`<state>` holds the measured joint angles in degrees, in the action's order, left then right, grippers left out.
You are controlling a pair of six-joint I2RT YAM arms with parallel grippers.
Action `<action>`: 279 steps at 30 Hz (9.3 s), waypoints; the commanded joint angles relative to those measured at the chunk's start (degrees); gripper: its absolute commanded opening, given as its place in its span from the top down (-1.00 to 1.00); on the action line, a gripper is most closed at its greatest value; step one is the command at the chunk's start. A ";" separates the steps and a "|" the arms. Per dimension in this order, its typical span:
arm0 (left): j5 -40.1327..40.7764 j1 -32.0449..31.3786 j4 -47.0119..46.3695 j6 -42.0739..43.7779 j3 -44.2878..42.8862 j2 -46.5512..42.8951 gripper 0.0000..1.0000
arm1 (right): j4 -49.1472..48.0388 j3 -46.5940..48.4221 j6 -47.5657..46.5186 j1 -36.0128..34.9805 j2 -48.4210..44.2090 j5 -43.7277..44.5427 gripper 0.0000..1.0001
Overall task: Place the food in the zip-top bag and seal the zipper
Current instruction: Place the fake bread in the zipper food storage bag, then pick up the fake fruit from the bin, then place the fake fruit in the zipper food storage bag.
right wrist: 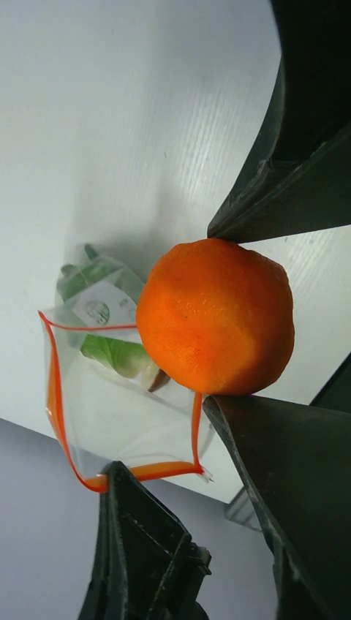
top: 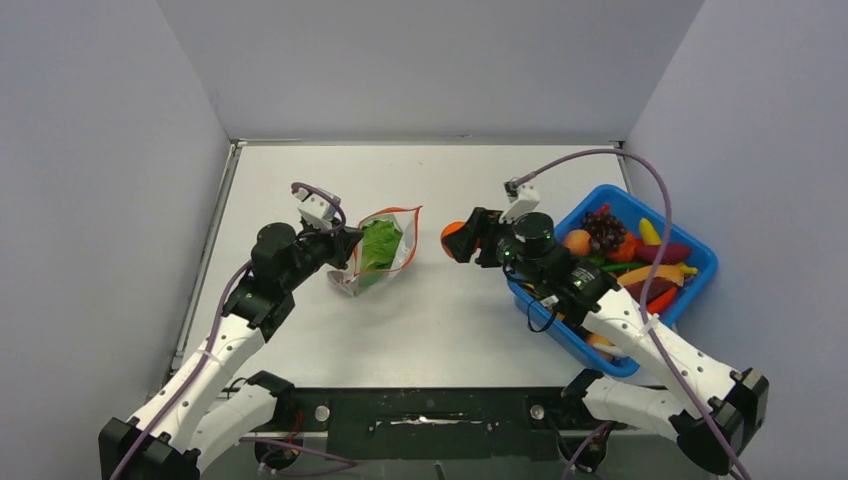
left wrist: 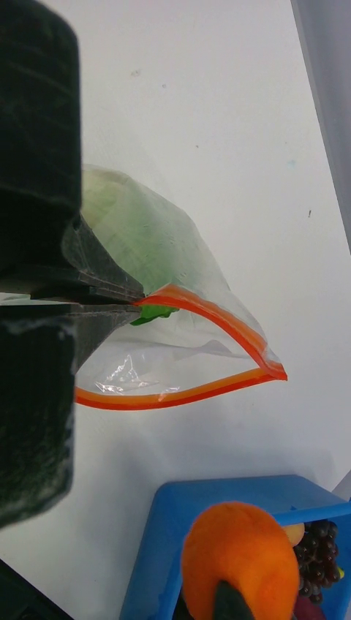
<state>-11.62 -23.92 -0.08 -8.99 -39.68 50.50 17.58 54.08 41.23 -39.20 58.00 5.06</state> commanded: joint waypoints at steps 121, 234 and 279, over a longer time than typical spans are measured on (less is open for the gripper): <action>12.35 2.40 1.41 16.42 -2.57 1.88 1.00 | -21.35 17.80 10.55 -1.50 42.50 -12.38 1.00; -13.17 2.38 -2.82 6.48 8.26 -5.93 1.00 | -5.75 -7.60 0.47 53.44 13.59 5.20 0.28; -14.17 2.35 -5.03 -2.95 3.23 -5.27 1.00 | 11.58 7.97 -12.68 53.02 -7.18 3.81 0.69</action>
<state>-24.49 -21.34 -0.75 -8.93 -31.05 45.84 29.47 56.88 31.11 14.17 52.64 12.23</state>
